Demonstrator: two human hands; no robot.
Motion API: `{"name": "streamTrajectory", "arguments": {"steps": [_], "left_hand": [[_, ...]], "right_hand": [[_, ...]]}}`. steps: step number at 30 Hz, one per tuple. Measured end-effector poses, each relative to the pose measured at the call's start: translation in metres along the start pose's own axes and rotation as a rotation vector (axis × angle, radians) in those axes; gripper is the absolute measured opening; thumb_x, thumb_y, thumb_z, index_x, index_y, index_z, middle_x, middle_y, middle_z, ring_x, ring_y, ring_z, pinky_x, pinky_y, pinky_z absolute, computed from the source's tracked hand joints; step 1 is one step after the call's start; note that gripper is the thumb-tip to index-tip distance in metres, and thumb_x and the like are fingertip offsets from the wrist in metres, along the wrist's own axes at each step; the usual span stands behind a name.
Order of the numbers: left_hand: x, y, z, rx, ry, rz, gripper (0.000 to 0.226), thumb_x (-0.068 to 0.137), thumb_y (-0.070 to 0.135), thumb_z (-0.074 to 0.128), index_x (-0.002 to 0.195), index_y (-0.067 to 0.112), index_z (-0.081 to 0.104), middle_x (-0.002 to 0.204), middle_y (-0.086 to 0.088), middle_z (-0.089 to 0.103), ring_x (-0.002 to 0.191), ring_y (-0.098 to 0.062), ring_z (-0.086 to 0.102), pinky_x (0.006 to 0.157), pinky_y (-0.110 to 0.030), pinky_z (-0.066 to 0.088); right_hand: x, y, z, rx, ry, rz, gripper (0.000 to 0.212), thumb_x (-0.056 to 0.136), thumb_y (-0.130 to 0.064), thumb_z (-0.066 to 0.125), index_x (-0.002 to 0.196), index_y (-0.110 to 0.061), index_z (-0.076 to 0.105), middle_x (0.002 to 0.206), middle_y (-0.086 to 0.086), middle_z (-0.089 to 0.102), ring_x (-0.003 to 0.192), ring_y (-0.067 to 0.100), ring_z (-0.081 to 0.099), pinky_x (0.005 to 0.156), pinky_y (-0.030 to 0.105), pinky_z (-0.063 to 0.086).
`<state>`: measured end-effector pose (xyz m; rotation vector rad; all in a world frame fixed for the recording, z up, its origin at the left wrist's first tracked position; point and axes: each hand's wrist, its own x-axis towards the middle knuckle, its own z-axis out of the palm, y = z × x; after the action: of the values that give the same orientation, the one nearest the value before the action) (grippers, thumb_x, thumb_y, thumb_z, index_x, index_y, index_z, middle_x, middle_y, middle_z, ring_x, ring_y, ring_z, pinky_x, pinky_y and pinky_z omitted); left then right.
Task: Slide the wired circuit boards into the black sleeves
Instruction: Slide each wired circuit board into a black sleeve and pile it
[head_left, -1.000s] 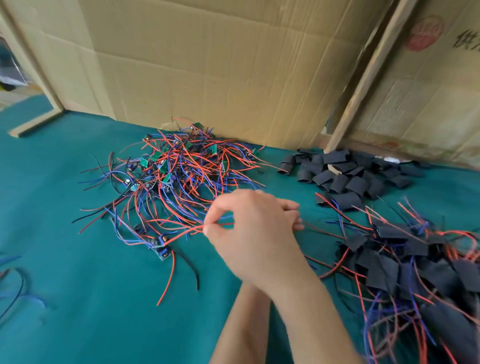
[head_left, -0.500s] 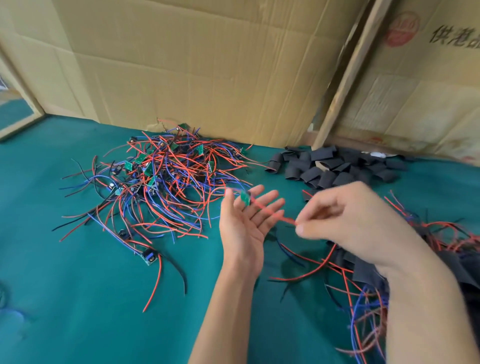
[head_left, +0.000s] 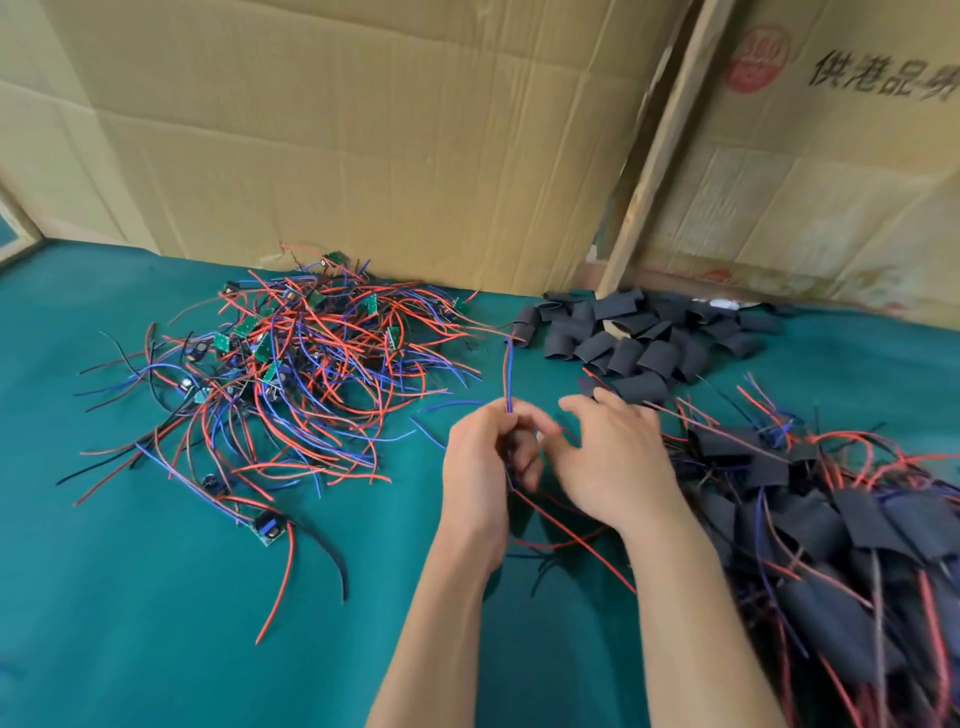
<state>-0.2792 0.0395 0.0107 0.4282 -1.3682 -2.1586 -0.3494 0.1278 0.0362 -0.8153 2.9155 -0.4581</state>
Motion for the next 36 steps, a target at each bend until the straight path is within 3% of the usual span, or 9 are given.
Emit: {"name": "streamTrajectory", "arguments": {"steps": [7, 12, 19, 21, 23, 25, 30, 34, 36], "left_hand": [[-0.003, 0.000, 0.001, 0.086, -0.018, 0.025, 0.032, 0.078, 0.028, 0.045, 0.064, 0.014, 0.069, 0.050, 0.000, 0.021, 0.044, -0.014, 0.016, 0.041, -0.023, 0.017], [-0.003, 0.000, 0.001, 0.049, 0.011, 0.002, 0.025, 0.081, 0.023, 0.046, 0.079, 0.011, 0.068, 0.051, 0.001, 0.023, 0.044, -0.013, 0.015, 0.043, -0.025, 0.012], [-0.002, -0.004, -0.002, 0.041, 0.053, 0.013, 0.026, 0.104, 0.011, 0.046, 0.098, 0.011, 0.071, 0.060, -0.001, 0.041, 0.041, -0.011, 0.027, 0.038, -0.017, 0.022], [-0.001, -0.005, -0.002, 0.069, 0.074, 0.016, 0.025, 0.104, 0.014, 0.049, 0.100, 0.015, 0.073, 0.065, 0.005, 0.051, 0.038, -0.010, 0.034, 0.037, -0.015, 0.023], [-0.001, -0.005, -0.002, 0.114, 0.125, 0.020, 0.024, 0.104, 0.017, 0.051, 0.101, 0.019, 0.075, 0.070, 0.011, 0.061, 0.038, -0.010, 0.041, 0.036, -0.015, 0.025], [-0.001, -0.005, -0.001, 0.135, 0.166, 0.029, 0.023, 0.104, 0.018, 0.051, 0.102, 0.022, 0.074, 0.074, 0.012, 0.067, 0.039, -0.012, 0.043, 0.036, -0.017, 0.028], [-0.002, -0.002, -0.001, 0.087, 0.120, 0.039, 0.025, 0.105, 0.017, 0.049, 0.106, 0.020, 0.074, 0.079, -0.003, 0.069, 0.041, -0.011, 0.044, 0.034, -0.018, 0.028], [-0.003, -0.001, -0.001, 0.072, 0.095, 0.054, 0.026, 0.105, 0.017, 0.049, 0.102, 0.021, 0.075, 0.076, -0.005, 0.065, 0.042, -0.010, 0.044, 0.035, -0.017, 0.026], [-0.003, -0.001, -0.001, 0.070, 0.075, 0.056, 0.027, 0.104, 0.017, 0.050, 0.099, 0.024, 0.076, 0.074, -0.013, 0.058, 0.044, -0.012, 0.043, 0.036, -0.018, 0.026]], "right_hand": [[0.003, -0.007, 0.014, -0.145, 0.023, 0.143, 0.062, 0.096, -0.059, 0.045, 0.152, -0.033, 0.037, 0.171, 0.012, 0.003, 0.144, 0.037, 0.025, 0.111, 0.044, 0.029], [0.010, -0.005, 0.017, -0.154, 0.034, 0.171, 0.069, 0.095, -0.063, 0.044, 0.152, -0.023, 0.041, 0.169, 0.006, 0.017, 0.143, 0.035, 0.026, 0.109, 0.044, 0.031], [0.006, 0.002, 0.010, 0.105, 0.251, 0.094, 0.044, 0.095, -0.043, 0.062, 0.125, -0.012, 0.063, 0.134, 0.004, 0.063, 0.122, 0.036, 0.046, 0.100, 0.042, 0.038], [0.004, 0.005, -0.002, 0.351, 0.381, 0.062, 0.022, 0.091, -0.031, 0.067, 0.105, -0.018, 0.077, 0.102, 0.002, 0.076, 0.105, 0.028, 0.060, 0.089, 0.033, 0.043], [0.002, 0.007, -0.015, 0.614, 0.412, 0.058, 0.013, 0.084, -0.025, 0.069, 0.080, -0.017, 0.078, 0.070, 0.002, 0.071, 0.075, 0.018, 0.064, 0.069, 0.024, 0.045], [-0.001, 0.007, -0.027, 0.770, 0.344, 0.047, 0.015, 0.074, -0.031, 0.071, 0.075, -0.018, 0.078, 0.068, 0.014, 0.067, 0.059, 0.013, 0.053, 0.060, 0.028, 0.045], [-0.009, 0.003, -0.035, 0.745, 0.170, 0.001, 0.014, 0.065, -0.032, 0.069, 0.061, -0.022, 0.077, 0.054, 0.014, 0.059, 0.049, 0.010, 0.045, 0.053, 0.023, 0.042], [-0.008, 0.003, -0.031, 0.665, 0.256, -0.017, 0.022, 0.065, -0.033, 0.067, 0.057, -0.012, 0.071, 0.037, -0.003, 0.034, 0.042, 0.010, 0.031, 0.041, 0.014, 0.028], [-0.008, 0.005, -0.031, 0.631, 0.293, -0.035, 0.025, 0.061, -0.037, 0.065, 0.057, -0.013, 0.070, 0.040, 0.002, 0.039, 0.044, 0.010, 0.032, 0.042, 0.016, 0.030]]}}
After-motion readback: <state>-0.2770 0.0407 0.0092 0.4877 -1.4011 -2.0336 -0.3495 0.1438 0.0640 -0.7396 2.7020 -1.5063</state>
